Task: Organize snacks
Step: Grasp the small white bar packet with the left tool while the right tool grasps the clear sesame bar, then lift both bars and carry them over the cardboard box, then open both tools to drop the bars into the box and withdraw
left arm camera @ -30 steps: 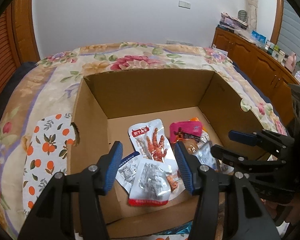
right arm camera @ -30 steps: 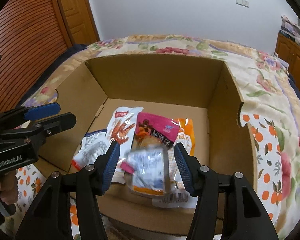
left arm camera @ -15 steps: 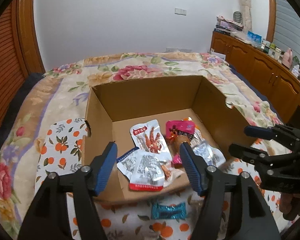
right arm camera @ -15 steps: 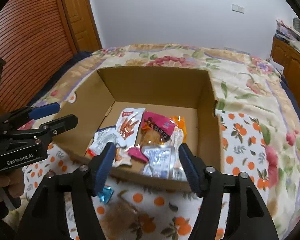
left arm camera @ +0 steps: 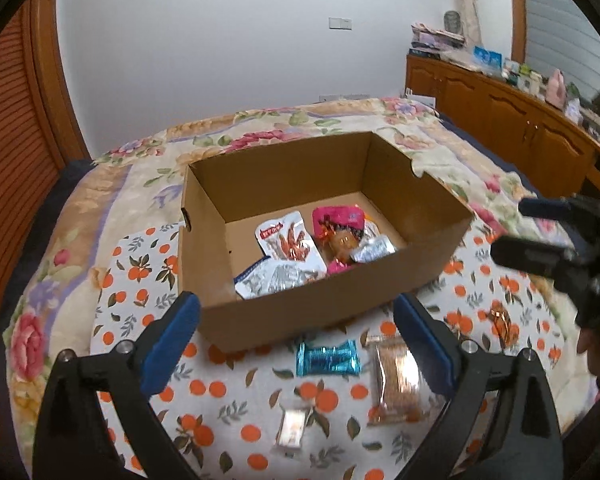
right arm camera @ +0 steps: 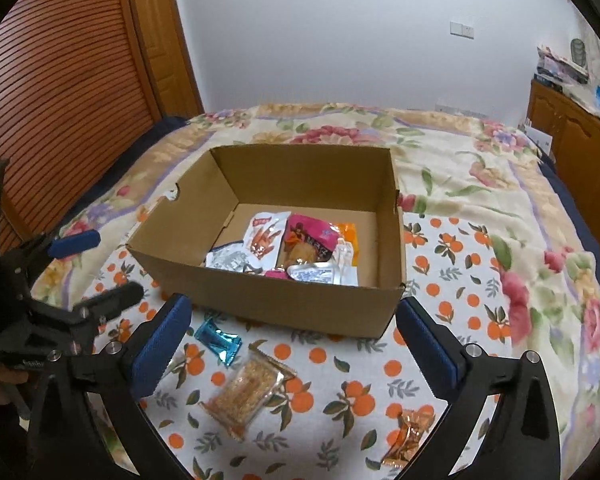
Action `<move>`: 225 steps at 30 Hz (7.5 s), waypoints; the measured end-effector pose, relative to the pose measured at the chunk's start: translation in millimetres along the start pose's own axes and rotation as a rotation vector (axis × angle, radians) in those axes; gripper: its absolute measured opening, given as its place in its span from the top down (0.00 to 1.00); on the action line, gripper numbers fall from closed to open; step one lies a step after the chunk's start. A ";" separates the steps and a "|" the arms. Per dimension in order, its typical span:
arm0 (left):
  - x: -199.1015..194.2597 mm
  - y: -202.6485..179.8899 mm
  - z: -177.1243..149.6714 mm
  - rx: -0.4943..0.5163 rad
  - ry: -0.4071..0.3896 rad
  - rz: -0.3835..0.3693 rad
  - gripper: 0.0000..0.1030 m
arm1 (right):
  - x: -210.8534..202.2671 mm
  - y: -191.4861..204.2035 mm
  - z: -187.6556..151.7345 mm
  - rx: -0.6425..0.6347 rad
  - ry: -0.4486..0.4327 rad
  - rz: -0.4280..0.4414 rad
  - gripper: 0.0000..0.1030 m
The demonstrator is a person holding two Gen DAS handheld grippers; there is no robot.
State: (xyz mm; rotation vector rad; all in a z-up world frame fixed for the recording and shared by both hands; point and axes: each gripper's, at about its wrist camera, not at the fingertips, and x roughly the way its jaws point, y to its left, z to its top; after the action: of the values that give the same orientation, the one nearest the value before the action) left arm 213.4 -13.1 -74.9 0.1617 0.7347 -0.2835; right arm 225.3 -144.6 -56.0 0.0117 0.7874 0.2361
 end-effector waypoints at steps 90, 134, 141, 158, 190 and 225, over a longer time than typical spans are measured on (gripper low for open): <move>94.0 19.5 -104.2 0.087 0.423 -0.122 0.81 | 138.2 53.2 -104.2 -0.061 0.285 -0.007 0.39; 13.2 19.5 -30.1 -0.060 0.125 -0.043 0.81 | 39.7 21.7 -45.7 0.037 0.108 0.121 0.54; 11.7 13.9 -15.4 -0.056 0.079 -0.033 0.81 | 32.7 19.3 -38.6 0.029 0.077 0.133 0.54; 35.2 9.3 41.7 -0.054 -0.026 -0.047 0.81 | 38.1 9.8 -4.0 -0.026 -0.002 0.087 0.54; 124.5 35.9 51.2 -0.088 0.096 -0.072 0.81 | 135.1 22.5 61.2 -0.120 0.016 0.050 0.55; 117.7 32.6 30.6 -0.149 0.153 -0.096 0.53 | 121.3 4.7 36.8 -0.062 0.075 0.026 0.49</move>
State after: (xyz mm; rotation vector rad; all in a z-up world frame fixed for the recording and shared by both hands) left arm 326.1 -12.8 -131.0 0.0068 0.9136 -0.3090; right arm 332.8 -111.1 -114.5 -0.0455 0.8550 0.2865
